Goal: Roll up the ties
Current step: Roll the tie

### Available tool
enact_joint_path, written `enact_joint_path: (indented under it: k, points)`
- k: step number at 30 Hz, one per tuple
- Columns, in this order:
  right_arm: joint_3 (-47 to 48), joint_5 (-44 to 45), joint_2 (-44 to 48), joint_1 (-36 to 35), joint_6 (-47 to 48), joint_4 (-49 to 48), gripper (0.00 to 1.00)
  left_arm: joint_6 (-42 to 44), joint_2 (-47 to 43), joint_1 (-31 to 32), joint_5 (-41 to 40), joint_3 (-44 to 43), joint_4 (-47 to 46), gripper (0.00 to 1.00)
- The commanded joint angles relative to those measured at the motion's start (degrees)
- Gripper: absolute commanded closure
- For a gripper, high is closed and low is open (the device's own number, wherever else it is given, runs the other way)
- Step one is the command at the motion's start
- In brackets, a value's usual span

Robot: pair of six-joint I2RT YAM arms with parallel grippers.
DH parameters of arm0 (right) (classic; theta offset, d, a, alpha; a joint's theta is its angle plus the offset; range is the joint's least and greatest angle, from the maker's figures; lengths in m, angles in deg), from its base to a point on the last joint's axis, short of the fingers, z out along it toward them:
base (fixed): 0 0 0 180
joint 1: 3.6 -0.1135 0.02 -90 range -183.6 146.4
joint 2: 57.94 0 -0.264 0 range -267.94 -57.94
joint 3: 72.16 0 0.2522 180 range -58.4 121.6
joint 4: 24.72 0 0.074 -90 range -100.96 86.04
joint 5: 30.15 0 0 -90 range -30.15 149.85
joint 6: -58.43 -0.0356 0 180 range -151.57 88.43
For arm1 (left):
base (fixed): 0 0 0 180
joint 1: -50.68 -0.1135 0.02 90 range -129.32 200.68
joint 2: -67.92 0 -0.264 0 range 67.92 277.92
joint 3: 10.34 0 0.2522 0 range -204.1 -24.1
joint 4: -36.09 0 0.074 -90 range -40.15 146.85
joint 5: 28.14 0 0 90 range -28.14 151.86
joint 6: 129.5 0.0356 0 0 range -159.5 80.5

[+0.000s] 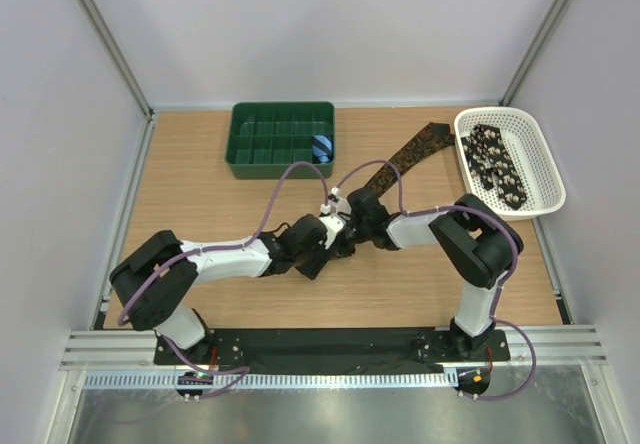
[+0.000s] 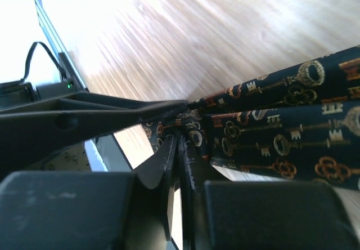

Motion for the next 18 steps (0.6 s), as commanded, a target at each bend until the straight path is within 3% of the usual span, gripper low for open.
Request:
enact_joint_path:
  k: [1,6,13,17,18]
  points:
    - [-0.56,1.69,4.57,0.68,-0.56,-0.35,0.86,0.0,2.57,-0.5,2.49,-0.59,-1.0,0.51]
    - [-1.96,4.77,9.23,2.44,-2.49,0.26,0.8,-0.87,2.75,-0.5,3.02,0.55,-1.88,0.53]
    - [-8.36,13.55,17.74,9.38,-1.72,4.12,0.8,-1.58,3.27,-0.5,3.54,0.29,-2.06,0.54]
    - [-13.11,25.93,29.42,8.43,3.82,12.12,0.82,-2.28,4.06,-0.5,3.11,-0.85,-0.49,0.54]
    - [-14.69,33.79,36.32,7.2,4.61,14.04,0.82,-2.28,4.24,-0.59,3.45,-1.55,-0.04,0.54]
